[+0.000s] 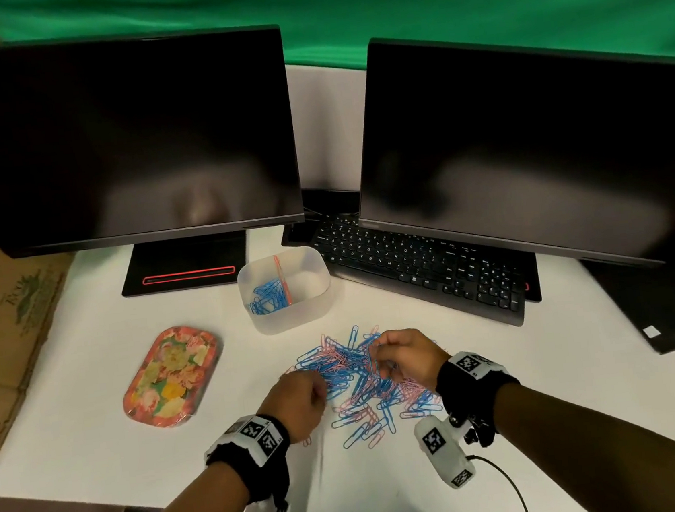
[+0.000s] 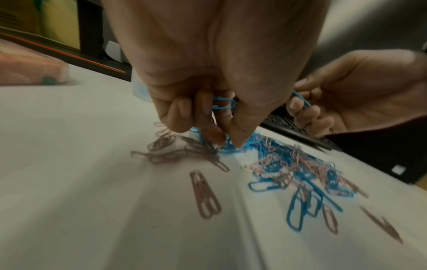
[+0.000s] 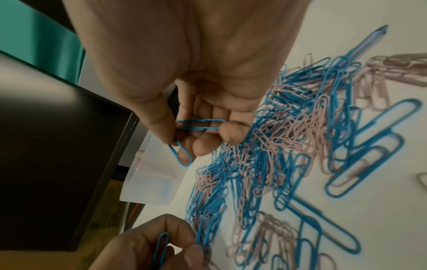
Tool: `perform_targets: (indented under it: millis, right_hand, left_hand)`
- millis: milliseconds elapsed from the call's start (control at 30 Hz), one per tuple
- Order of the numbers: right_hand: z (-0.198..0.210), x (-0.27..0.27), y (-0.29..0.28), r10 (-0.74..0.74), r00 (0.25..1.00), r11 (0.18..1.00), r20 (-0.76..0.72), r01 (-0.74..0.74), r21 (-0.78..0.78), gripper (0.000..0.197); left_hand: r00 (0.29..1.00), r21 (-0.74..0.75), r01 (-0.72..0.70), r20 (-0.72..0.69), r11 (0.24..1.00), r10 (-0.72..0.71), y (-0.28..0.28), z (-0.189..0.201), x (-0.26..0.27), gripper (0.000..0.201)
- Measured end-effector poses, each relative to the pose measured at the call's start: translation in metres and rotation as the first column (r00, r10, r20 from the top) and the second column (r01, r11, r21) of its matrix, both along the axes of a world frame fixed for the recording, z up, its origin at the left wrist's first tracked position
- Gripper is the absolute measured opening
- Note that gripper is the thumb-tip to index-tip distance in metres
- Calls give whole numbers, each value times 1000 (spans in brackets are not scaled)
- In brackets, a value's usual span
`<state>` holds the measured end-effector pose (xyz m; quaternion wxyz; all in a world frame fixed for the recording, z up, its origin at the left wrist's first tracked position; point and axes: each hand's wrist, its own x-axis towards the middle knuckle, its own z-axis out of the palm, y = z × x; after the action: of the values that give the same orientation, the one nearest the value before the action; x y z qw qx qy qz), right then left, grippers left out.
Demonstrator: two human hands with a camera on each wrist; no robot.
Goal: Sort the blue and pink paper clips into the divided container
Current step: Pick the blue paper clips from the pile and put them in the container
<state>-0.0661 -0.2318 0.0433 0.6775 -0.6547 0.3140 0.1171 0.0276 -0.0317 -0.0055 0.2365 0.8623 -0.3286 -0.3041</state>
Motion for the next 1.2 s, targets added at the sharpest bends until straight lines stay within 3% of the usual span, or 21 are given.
perform_targets:
  millis: [133, 233, 300, 400, 500, 667, 767, 867, 967, 1033, 1100, 1200]
  right_hand:
    - [5, 7, 2, -30, 999, 995, -12, 31, 92, 10]
    - [11, 17, 8, -31, 999, 989, -20, 34, 141, 8]
    - [15, 27, 12, -31, 999, 984, -28, 36, 173, 5]
    - [26, 47, 21, -41, 999, 975, -24, 45, 220, 7]
    - [42, 73, 30, -36, 999, 973, -11, 37, 227, 6]
    - [60, 124, 41, 11, 1000, 979, -9, -9, 206, 19]
    - [61, 150, 47, -14, 1000, 995, -16, 15, 97, 25]
    - [61, 167, 51, -47, 999, 989, -12, 49, 140, 25]
    - [59, 173, 51, 2, 1000, 999, -12, -2, 36, 18]
    - [62, 168, 51, 35, 999, 998, 10, -35, 44, 32]
    - [62, 155, 46, 123, 991, 987, 58, -115, -114, 35]
    - [57, 112, 36, 382, 924, 798, 20, -319, -512, 25]
  left_hand:
    - [983, -116, -144, -131, 983, 129, 4, 12, 10, 21]
    - [916, -170, -295, -331, 940, 227, 5, 20, 21, 20]
    - [795, -166, -460, -514, 872, 321, 5, 29, 29, 22]
    - [556, -155, -690, -739, 708, 380, 4, 46, 40, 21]
    - [461, -161, -785, -797, 598, 391, -1, 63, 57, 18]
    - [491, -198, -833, -693, 516, 528, -15, 83, 94, 14]
    - [449, -162, -855, -706, 493, 547, -24, 94, 108, 11]
    - [438, -147, -857, -712, 494, 549, -27, 97, 117, 18]
    - [507, -152, -819, -644, 553, 573, -27, 93, 125, 13]
    - [543, -183, -805, -612, 565, 575, -24, 90, 127, 13]
    - [641, -257, -746, -525, 614, 559, -19, 88, 123, 14]
    - [852, -342, -519, -285, 783, 440, -9, 83, 102, 22]
